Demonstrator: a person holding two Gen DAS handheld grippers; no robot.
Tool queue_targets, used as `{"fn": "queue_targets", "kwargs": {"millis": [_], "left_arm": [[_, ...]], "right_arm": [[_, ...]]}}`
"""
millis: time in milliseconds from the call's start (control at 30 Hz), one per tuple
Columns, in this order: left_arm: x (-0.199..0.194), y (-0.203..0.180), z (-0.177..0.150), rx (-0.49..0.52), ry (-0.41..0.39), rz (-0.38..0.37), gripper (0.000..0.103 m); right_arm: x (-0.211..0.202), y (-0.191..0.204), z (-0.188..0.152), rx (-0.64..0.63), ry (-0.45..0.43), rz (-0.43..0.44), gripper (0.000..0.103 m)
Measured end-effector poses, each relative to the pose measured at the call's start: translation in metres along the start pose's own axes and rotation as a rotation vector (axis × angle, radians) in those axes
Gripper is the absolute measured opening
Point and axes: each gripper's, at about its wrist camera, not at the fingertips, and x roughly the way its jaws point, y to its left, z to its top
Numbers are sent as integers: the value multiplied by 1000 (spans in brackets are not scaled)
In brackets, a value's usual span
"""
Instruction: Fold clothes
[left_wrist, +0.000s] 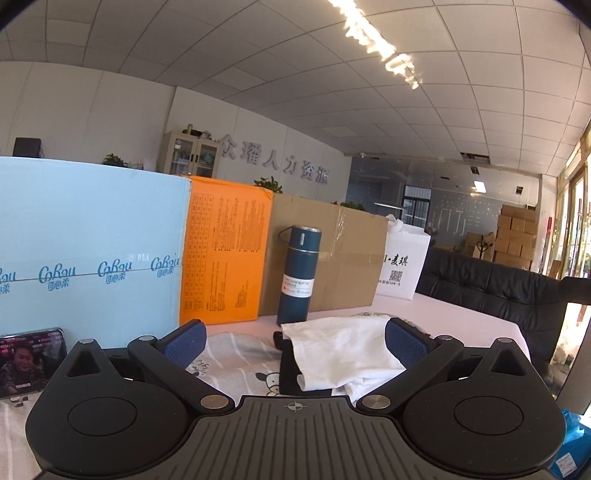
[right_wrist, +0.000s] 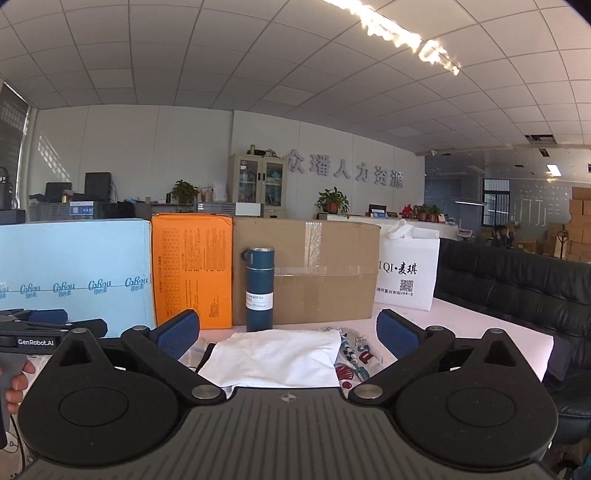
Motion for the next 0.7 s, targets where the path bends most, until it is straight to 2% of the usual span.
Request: {"fn": "queue_targets", "kwargs": {"millis": [200,267,433,533,600,700], "left_arm": [[21,11,-1,-30,-6,-41,103],[35,18,-9,-62,18,-22,103],[56,55,-27,-181,102,-35,103],[58,72,-31,-200,87,37,103],[59,74,-34,-147,60,95,103],[61,73,-42,-101,31,126,103]], "right_arm": [[60,28,-13,149,68,-52,103],[80,37,-19,203,83,-70,103],[136,63,-44,269,147,-98,103],[171,78,-64,294,191,-114,103],[180,83,-71,300,211,-116,103],[183,85,-77,299,234,-114,103]]}}
